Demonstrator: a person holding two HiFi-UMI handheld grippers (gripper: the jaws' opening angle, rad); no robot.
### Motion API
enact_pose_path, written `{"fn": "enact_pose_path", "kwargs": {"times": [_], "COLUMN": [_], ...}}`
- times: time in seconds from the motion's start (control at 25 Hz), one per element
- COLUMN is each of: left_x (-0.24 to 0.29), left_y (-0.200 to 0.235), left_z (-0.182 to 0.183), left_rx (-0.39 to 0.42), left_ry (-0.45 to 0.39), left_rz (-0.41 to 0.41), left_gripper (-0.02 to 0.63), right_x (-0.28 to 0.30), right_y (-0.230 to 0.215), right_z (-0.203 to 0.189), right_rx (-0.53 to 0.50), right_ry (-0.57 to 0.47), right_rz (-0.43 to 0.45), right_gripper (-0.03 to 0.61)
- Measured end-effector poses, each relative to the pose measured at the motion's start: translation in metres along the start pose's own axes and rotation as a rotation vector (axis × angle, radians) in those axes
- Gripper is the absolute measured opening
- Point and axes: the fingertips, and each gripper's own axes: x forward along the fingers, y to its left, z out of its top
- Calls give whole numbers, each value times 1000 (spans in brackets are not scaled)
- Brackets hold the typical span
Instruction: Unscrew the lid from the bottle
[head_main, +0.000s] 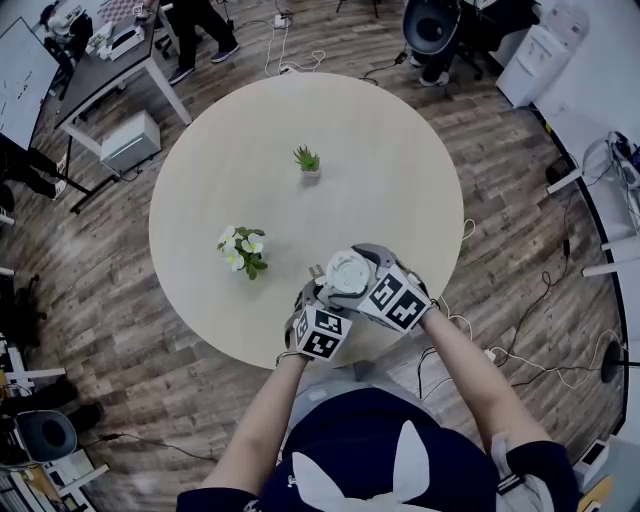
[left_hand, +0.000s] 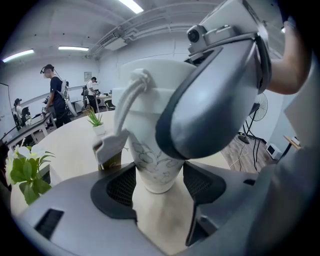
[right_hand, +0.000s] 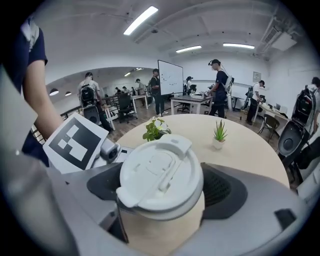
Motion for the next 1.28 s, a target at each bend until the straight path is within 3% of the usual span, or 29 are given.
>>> {"fn": "enact_pose_path", "kwargs": {"times": [0.88, 1.28], "left_x": [0, -1], "left_y": [0, -1], "left_z": [-2, -1], "left_rx": [-6, -2], "left_ry": [1, -1], "left_rz": [-8, -13], "left_gripper": [304, 304], "right_x": [0, -17], "right_y": [-1, -5], "right_z": [8, 25], "right_rx": [14, 78], "right_ry": [-121, -172], "right_rz": [-76, -75], "right_gripper": [469, 469]}}
